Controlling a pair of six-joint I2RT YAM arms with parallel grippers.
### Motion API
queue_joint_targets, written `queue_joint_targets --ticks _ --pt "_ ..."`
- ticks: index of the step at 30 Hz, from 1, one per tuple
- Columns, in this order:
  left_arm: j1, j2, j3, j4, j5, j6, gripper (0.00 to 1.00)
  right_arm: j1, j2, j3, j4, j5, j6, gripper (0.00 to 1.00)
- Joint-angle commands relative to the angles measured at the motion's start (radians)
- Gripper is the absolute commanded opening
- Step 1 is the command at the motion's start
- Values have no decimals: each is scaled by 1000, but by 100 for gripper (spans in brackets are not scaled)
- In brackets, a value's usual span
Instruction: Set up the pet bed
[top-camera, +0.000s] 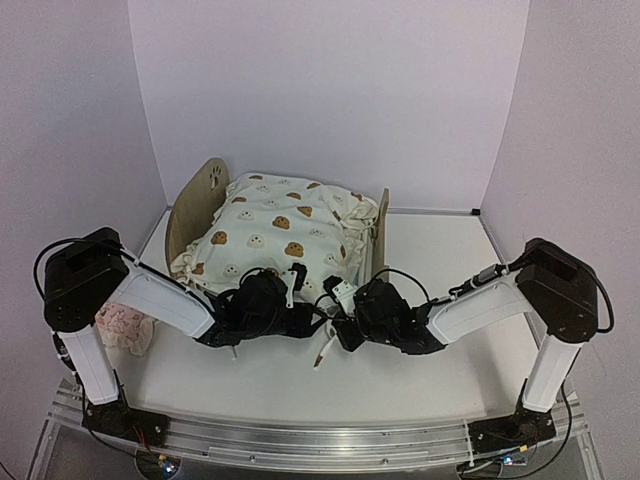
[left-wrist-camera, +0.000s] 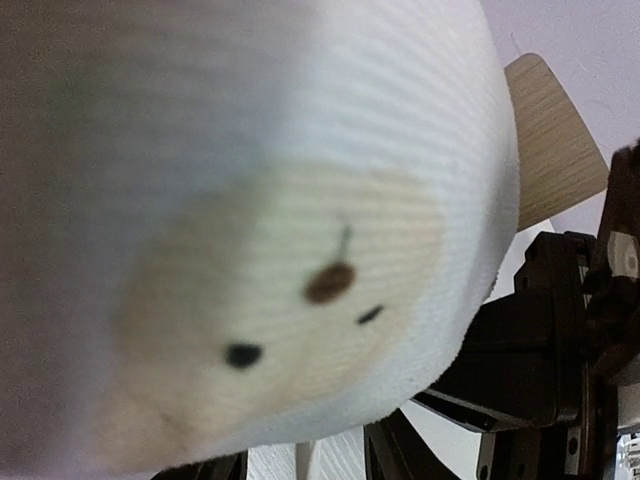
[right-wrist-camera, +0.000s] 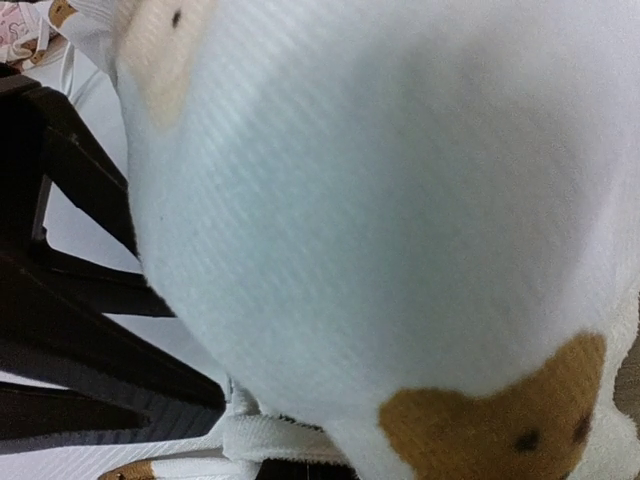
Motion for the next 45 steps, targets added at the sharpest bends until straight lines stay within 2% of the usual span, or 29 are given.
queue_joint_targets --ticks 1,16,22,30,38,43,45 --pt "22 25 43 62 15 -4 39 4 2 -7 45 -25 -14 0" --pt "37 88 71 100 120 -29 32 5 4 -13 62 -19 -15 0" --pt "42 94 68 120 154 -46 22 4 1 -15 67 -17 -14 0" --pt "47 103 67 142 180 -63 2 4 3 -18 74 -16 -9 0" --pt "47 100 56 150 176 -71 0 5 -25 -39 69 11 11 0" --pt "47 98 51 150 170 -73 0 4 -100 -35 -80 55 66 23" --pt "47 98 49 151 170 -75 0 3 -134 -31 -162 47 104 29"
